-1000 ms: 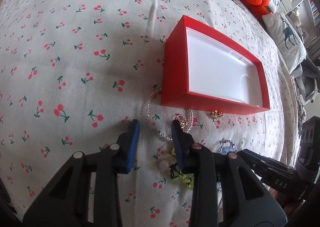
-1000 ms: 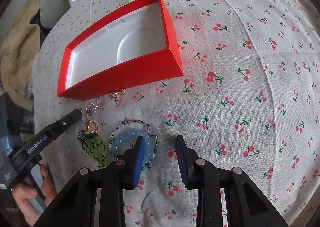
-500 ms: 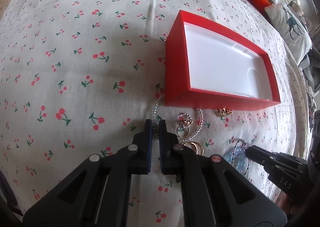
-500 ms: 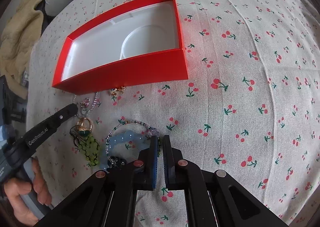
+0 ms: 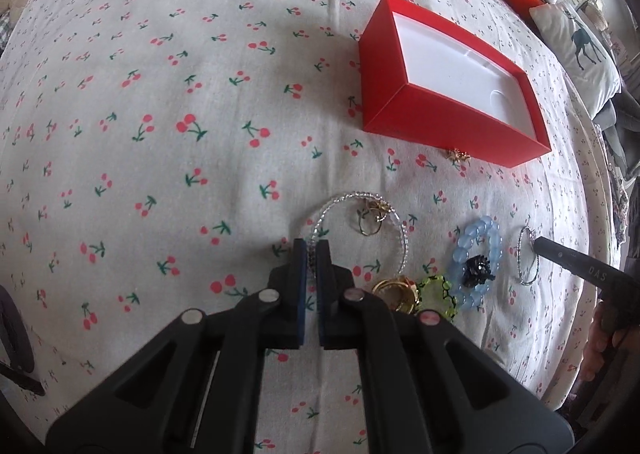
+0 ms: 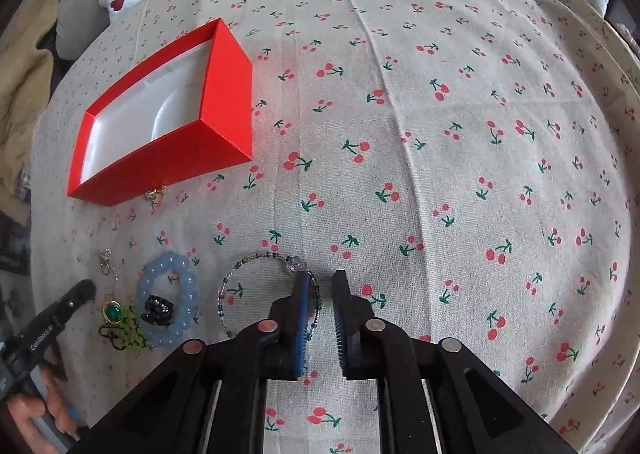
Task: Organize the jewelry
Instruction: 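Lift both bracelets and carry them into the red box with both tools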
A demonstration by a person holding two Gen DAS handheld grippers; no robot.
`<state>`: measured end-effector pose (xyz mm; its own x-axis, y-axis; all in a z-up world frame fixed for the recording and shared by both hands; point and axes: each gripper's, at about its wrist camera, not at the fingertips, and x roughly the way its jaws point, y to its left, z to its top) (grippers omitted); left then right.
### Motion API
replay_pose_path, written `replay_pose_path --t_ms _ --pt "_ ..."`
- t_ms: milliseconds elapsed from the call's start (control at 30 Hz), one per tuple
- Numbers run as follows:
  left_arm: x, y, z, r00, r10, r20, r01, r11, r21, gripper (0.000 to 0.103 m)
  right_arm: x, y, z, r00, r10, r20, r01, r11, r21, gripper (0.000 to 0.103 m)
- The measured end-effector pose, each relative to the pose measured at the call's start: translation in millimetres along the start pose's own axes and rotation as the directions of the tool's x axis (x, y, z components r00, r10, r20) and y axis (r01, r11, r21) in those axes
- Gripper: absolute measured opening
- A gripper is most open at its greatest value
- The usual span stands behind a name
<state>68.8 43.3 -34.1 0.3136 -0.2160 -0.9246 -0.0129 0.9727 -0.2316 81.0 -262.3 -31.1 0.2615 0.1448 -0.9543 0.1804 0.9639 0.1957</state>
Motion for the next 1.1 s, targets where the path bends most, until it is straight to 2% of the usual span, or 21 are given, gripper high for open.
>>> replay_pose_path --t_ms 67,133,167,200,233,333,400,500,533,567,633,667,700,733,833,967,1100 --pt "-5 4 -2 1.000 -0.010 0.013 0.011 1.000 -0.023 0.005 -2 -6 -1 0.998 0.056 -0.012 -0.056 0.998 0.033 0.022" --pt "-9 7 -3 1.000 -0.016 0.025 0.017 0.999 -0.038 0.005 -5 -9 -3 0.996 0.093 -0.010 -0.092 0.994 0.059 0.043" --pt "-9 7 -3 1.000 -0.018 0.025 0.019 0.999 -0.039 0.006 -7 -10 -3 0.995 0.103 -0.002 -0.103 0.992 0.068 0.069" --pt "-7 8 -3 1.000 -0.016 0.021 0.017 0.999 -0.041 0.008 -8 -8 -4 0.994 0.109 0.011 -0.110 0.991 0.073 0.078" --pt "-5 8 -3 1.000 -0.013 0.018 0.014 0.999 -0.044 0.011 -9 -6 -4 0.993 0.113 0.016 -0.114 0.991 0.068 0.078" --pt "1 6 -4 1.000 0.000 0.009 0.000 0.999 -0.049 0.011 -5 0 -8 0.991 0.135 -0.009 -0.134 0.989 0.055 0.078" --pt "3 5 -4 1.000 0.008 0.013 -0.008 0.999 -0.047 0.011 3 7 -11 0.992 0.121 -0.027 -0.120 0.992 0.042 0.078" --pt "5 0 -2 0.999 0.025 0.021 -0.025 0.999 -0.030 0.010 9 23 -21 1.000 0.018 -0.008 -0.018 0.999 -0.045 0.080" --pt "5 0 -2 0.999 0.031 0.025 -0.031 0.999 -0.022 0.005 11 32 -24 1.000 -0.029 0.009 0.030 0.996 -0.089 0.080" --pt "4 -1 -2 0.999 0.031 0.028 -0.031 0.999 -0.018 0.005 13 41 -28 0.997 -0.077 0.027 0.080 0.988 -0.132 0.078" --pt "2 -2 -2 0.999 0.010 0.033 -0.009 1.000 -0.015 0.005 16 56 -35 0.987 -0.145 0.067 0.156 0.968 -0.197 0.070" --pt "0 -4 -1 0.999 -0.001 0.037 0.001 1.000 -0.012 0.005 15 63 -36 0.986 -0.146 0.080 0.161 0.962 -0.219 0.060" --pt "-3 -6 -1 0.999 -0.009 0.045 0.010 1.000 -0.006 0.005 14 67 -37 0.986 -0.141 0.085 0.157 0.960 -0.231 0.052" --pt "-5 -10 1 0.998 -0.018 0.054 0.018 1.000 0.000 0.005 13 69 -36 0.988 -0.130 0.083 0.146 0.961 -0.235 0.051" --pt "-14 -19 2 0.995 -0.051 0.082 0.050 0.999 0.012 0.005 10 68 -36 0.992 -0.103 0.077 0.118 0.967 -0.225 0.049" --pt "-27 -26 3 0.989 -0.091 0.116 0.088 0.996 0.027 0.005 -3 53 -34 0.998 -0.023 0.060 0.034 0.983 -0.179 0.049" --pt "-41 -32 3 0.980 -0.134 0.147 0.129 0.991 0.043 0.005 -21 51 -31 0.997 0.022 0.075 -0.009 0.986 -0.167 0.049"
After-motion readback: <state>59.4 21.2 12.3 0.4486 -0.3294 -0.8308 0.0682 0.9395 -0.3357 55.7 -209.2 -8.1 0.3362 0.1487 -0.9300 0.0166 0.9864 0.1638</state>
